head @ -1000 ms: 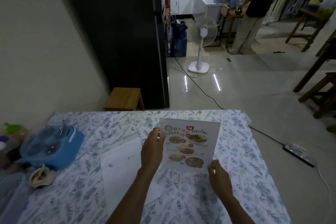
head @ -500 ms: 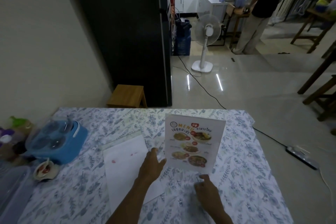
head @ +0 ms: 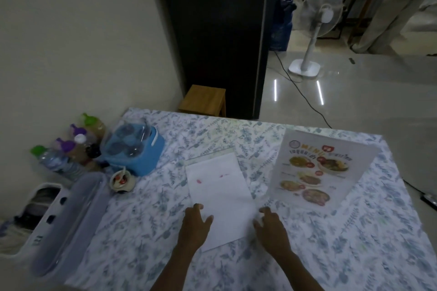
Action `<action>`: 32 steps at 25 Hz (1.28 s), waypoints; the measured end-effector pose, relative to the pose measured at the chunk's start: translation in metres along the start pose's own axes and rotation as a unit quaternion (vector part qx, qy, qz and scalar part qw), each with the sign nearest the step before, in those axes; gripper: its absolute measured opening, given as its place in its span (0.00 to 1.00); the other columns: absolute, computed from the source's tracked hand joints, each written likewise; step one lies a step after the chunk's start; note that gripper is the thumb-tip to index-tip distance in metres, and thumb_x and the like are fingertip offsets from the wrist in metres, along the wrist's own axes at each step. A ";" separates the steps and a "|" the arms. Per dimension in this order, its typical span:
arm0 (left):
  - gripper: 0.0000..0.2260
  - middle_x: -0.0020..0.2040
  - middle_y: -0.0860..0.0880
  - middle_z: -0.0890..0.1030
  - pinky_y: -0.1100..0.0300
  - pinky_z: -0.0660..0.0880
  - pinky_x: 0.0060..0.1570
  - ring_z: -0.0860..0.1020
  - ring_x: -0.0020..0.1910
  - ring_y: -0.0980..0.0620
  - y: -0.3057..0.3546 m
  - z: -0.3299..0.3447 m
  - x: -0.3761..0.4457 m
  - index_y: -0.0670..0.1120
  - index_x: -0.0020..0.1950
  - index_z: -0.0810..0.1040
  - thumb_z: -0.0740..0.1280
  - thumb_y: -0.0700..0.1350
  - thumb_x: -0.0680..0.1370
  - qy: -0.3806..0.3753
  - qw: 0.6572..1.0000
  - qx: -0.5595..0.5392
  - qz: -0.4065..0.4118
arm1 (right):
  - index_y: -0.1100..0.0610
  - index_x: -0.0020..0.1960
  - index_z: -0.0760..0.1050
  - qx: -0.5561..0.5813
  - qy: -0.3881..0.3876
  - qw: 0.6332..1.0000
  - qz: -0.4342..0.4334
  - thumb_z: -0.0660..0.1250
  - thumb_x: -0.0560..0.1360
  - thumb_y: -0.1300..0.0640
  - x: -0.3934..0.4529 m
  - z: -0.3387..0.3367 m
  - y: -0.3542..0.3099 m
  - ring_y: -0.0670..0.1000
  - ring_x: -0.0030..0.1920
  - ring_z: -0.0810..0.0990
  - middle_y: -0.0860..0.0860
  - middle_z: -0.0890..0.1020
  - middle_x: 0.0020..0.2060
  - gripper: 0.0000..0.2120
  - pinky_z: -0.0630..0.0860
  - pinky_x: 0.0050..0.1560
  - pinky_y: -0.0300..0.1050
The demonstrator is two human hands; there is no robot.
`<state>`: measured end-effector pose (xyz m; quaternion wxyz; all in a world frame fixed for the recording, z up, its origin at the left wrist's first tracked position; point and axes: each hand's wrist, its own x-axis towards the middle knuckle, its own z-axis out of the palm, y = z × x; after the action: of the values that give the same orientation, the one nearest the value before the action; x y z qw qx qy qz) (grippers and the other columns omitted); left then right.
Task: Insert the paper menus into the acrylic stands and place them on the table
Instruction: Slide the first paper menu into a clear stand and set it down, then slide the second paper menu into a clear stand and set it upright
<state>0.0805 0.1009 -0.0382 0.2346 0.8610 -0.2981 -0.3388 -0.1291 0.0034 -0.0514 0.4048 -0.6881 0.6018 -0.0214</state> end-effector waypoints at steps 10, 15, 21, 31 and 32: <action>0.12 0.48 0.48 0.72 0.56 0.74 0.54 0.77 0.51 0.46 -0.065 -0.038 -0.002 0.52 0.45 0.75 0.77 0.51 0.69 -0.029 0.997 -0.075 0.014 | 0.56 0.58 0.75 0.102 0.143 0.968 0.177 0.68 0.73 0.51 -0.060 0.074 -0.053 0.56 0.48 0.81 0.54 0.83 0.49 0.16 0.76 0.54 0.51; 0.13 0.48 0.46 0.80 0.56 0.74 0.47 0.80 0.49 0.45 -0.067 -0.088 0.004 0.48 0.46 0.74 0.76 0.50 0.72 -0.022 0.992 -0.120 0.019 | 0.52 0.57 0.76 0.259 0.202 0.923 0.200 0.68 0.75 0.50 -0.112 0.065 -0.091 0.52 0.49 0.79 0.52 0.83 0.50 0.12 0.73 0.52 0.47; 0.14 0.49 0.51 0.81 0.54 0.77 0.49 0.80 0.48 0.51 -0.033 -0.127 -0.021 0.52 0.49 0.75 0.74 0.57 0.72 0.022 0.979 -0.185 0.080 | 0.49 0.53 0.79 0.342 0.299 0.883 0.123 0.69 0.76 0.50 -0.134 0.019 -0.135 0.48 0.48 0.81 0.46 0.83 0.48 0.07 0.75 0.52 0.49; 0.18 0.51 0.55 0.76 0.57 0.78 0.48 0.78 0.50 0.58 0.031 -0.169 -0.035 0.59 0.53 0.77 0.62 0.70 0.73 0.081 0.950 -0.190 0.234 | 0.51 0.56 0.83 0.266 0.395 0.878 -0.054 0.70 0.77 0.56 -0.133 -0.039 -0.176 0.29 0.44 0.77 0.43 0.83 0.48 0.09 0.72 0.47 0.25; 0.19 0.50 0.54 0.77 0.56 0.79 0.47 0.79 0.49 0.57 0.039 -0.171 -0.026 0.60 0.52 0.76 0.60 0.71 0.73 0.087 0.951 -0.178 0.237 | 0.52 0.56 0.84 0.247 0.402 0.880 -0.064 0.70 0.77 0.57 -0.123 -0.045 -0.176 0.27 0.44 0.77 0.43 0.83 0.47 0.09 0.71 0.45 0.22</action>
<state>0.1754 0.1251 0.1096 0.4823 0.7361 -0.4068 -0.2450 -0.0430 0.0745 0.1376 0.2828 -0.5353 0.6425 -0.4698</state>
